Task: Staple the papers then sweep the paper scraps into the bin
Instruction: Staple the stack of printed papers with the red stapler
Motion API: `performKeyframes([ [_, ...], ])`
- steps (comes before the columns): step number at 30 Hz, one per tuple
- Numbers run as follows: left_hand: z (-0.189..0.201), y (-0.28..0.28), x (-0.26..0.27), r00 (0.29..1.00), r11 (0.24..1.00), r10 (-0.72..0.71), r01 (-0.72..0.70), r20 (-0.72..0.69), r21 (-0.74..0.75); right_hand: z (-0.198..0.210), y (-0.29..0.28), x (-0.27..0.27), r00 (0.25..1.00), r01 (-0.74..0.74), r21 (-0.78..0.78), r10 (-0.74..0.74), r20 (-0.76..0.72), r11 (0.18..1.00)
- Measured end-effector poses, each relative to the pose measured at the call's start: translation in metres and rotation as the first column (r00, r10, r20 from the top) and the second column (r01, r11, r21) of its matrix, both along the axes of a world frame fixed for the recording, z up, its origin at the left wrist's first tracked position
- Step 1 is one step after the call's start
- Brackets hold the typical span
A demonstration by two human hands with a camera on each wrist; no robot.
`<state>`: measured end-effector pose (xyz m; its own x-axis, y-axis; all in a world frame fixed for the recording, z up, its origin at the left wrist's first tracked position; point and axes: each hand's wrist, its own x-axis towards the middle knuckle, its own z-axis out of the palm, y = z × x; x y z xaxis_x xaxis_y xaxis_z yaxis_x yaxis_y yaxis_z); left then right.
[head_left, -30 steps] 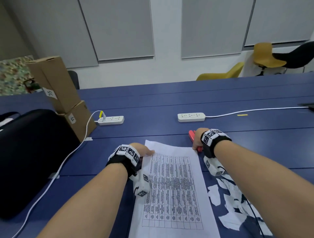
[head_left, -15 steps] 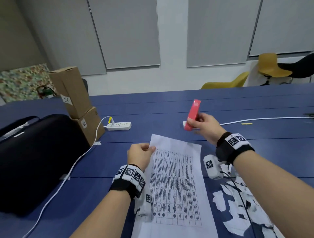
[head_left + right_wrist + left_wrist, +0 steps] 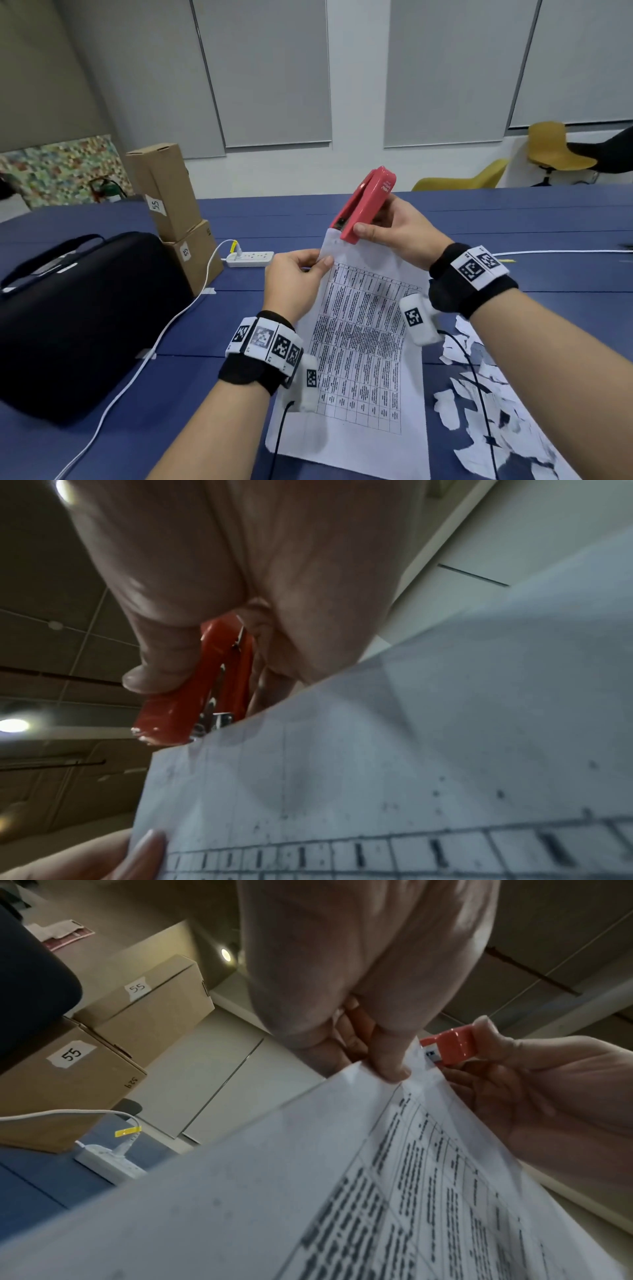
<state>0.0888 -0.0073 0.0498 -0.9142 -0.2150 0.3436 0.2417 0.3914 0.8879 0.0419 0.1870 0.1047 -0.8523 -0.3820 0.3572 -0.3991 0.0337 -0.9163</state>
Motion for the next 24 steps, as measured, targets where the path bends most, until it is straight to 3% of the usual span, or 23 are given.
performKeyframes([
  [5, 0.003, 0.004, 0.001, 1.000, 1.000, 0.001, -0.001, -0.021, 0.007, 0.005, 0.002, 0.001, 0.999, -0.038, 0.042, 0.039, -0.023, 0.998],
  [10, 0.010, 0.007, 0.007, 0.999, 0.998, -0.016, 0.013, -0.048, -0.056, 0.008, 0.005, 0.002, 0.994, -0.111, -0.014, 0.112, 0.012, 0.994],
  [13, 0.012, 0.008, 0.007, 0.999, 0.999, 0.002, -0.004, -0.050, -0.043, 0.009, 0.002, 0.002, 0.988, -0.152, 0.045, 0.152, -0.004, 0.987],
  [24, 0.016, 0.011, 0.011, 0.997, 0.997, 0.038, -0.042, -0.060, -0.058, 0.001, -0.010, 0.001, 0.998, -0.015, -0.040, 0.013, -0.055, 0.999],
])
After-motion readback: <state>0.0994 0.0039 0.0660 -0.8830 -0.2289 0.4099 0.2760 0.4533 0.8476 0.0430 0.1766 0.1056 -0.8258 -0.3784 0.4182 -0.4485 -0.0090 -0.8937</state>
